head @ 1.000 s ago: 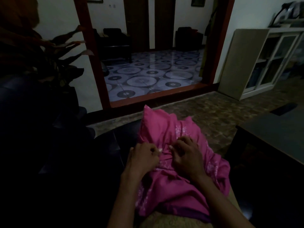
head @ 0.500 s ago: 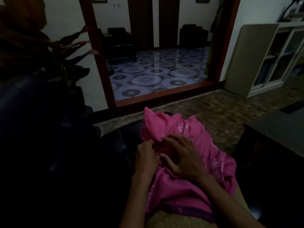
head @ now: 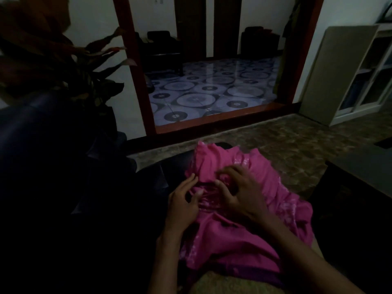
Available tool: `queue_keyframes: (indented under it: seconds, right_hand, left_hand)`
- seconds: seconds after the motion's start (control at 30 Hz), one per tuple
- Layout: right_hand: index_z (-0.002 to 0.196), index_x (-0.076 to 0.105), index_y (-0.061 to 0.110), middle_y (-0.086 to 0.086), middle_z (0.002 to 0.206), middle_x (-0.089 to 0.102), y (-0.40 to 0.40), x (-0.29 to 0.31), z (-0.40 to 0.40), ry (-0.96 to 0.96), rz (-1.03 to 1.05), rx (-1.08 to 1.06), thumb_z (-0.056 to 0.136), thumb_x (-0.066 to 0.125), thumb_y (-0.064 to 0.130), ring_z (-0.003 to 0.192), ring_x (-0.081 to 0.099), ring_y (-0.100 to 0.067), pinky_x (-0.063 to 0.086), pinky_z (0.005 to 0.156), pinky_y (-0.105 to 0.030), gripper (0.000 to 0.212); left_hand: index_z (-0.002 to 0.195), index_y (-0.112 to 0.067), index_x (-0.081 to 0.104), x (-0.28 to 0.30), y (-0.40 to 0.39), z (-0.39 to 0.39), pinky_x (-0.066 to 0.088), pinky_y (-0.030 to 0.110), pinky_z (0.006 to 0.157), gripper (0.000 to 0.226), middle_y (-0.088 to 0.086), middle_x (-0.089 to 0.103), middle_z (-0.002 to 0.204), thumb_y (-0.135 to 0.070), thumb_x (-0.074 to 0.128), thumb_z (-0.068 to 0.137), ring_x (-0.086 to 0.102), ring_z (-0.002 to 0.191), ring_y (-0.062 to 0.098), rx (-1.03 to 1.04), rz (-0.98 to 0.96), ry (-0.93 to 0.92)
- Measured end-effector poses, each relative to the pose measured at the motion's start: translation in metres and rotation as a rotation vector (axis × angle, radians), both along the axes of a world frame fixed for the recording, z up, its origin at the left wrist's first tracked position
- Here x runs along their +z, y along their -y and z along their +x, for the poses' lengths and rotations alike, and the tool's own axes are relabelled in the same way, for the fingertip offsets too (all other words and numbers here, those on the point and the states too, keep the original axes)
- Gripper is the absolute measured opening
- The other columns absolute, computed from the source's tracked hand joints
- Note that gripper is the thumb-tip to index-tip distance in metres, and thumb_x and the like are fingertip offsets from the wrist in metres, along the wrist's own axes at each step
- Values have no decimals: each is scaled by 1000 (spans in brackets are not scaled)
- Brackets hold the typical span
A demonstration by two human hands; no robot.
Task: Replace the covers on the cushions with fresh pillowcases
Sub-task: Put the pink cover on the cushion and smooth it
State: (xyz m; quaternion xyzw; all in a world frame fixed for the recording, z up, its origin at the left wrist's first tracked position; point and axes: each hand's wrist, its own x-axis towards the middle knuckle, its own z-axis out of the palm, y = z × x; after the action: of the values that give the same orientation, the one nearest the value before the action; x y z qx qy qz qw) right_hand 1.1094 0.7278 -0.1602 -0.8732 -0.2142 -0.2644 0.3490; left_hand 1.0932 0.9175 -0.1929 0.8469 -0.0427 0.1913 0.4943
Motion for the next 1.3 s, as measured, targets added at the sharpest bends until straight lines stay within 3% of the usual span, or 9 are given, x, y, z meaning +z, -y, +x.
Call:
queue_keyframes:
  seconds: [0.1, 0.27, 0.37, 0.47, 0.57, 0.77, 0.93, 1.07, 1.3]
  right_hand:
    - [111, 72, 33, 12, 112, 64, -9, 13, 24, -94, -142, 84, 86, 62, 59, 102, 58, -8, 47, 92, -37, 38]
    - [93, 74, 30, 11, 94, 66, -15, -10, 17, -64, -320, 94, 92, 59, 46, 88, 51, -9, 45, 80, -41, 23]
    - [85, 74, 30, 14, 83, 67, -11, -11, 4, -17, -358, 132, 86, 65, 31, 79, 56, -10, 40, 74, -37, 8]
    - [79, 71, 27, 10, 77, 68, -3, -16, -2, -5, -343, 166, 89, 66, 33, 75, 62, -13, 46, 70, -38, 13]
    - [82, 70, 24, 9, 81, 65, 1, -14, -2, 8, -262, 146, 94, 61, 41, 78, 62, -15, 49, 70, -41, 23]
    - [111, 71, 23, 2, 118, 61, -13, -6, -17, 214, -271, 177, 87, 70, 43, 109, 57, -17, 42, 92, -35, 31]
    - [88, 71, 25, 5, 101, 62, -11, -14, -10, 232, -449, 233, 88, 64, 43, 96, 55, -20, 37, 81, -36, 19]
    - [82, 70, 23, 3, 94, 62, -13, -16, -9, 208, -452, 291, 86, 62, 40, 93, 56, -24, 35, 78, -36, 18]
    - [96, 70, 23, 6, 105, 62, -3, -10, -15, 117, -234, 211, 89, 72, 38, 99, 59, -19, 42, 83, -40, 16]
  left_hand:
    - [91, -15, 78, -14, 7, -14, 51, 25, 80, 12, -6, 72, 95, -23, 70, 88, 62, 88, -1, 212, -79, 82]
    - [65, -13, 63, -21, 9, -21, 34, 21, 63, 41, 1, 62, 66, -46, 53, 86, 54, 64, 12, 387, -67, 139]
    - [67, -14, 59, -14, 10, -23, 40, 26, 63, 38, -3, 61, 66, -43, 56, 91, 58, 65, 18, 414, -71, 108]
    - [88, -17, 70, -7, 7, -17, 50, 29, 73, 7, -7, 66, 82, -22, 69, 92, 62, 77, 11, 433, -195, 43]
    - [114, -11, 73, -3, -1, -2, 47, 26, 86, 25, -2, 68, 106, -19, 73, 90, 62, 96, 11, 344, -310, -122]
    - [78, -10, 73, 2, -5, 9, 46, 25, 63, 11, 2, 68, 74, -6, 71, 88, 60, 69, 13, 401, -611, -324]
    - [75, -5, 65, -14, -8, 8, 41, 30, 56, 11, 7, 60, 76, -8, 67, 86, 54, 71, 19, 567, -943, -510]
    - [71, -1, 63, -26, -12, 3, 41, 31, 56, 18, 8, 58, 78, -7, 64, 88, 53, 73, 20, 594, -827, -500]
    - [111, 5, 68, -22, 0, -6, 39, 15, 75, 22, 10, 66, 103, -10, 59, 99, 58, 96, 18, 467, -595, -284]
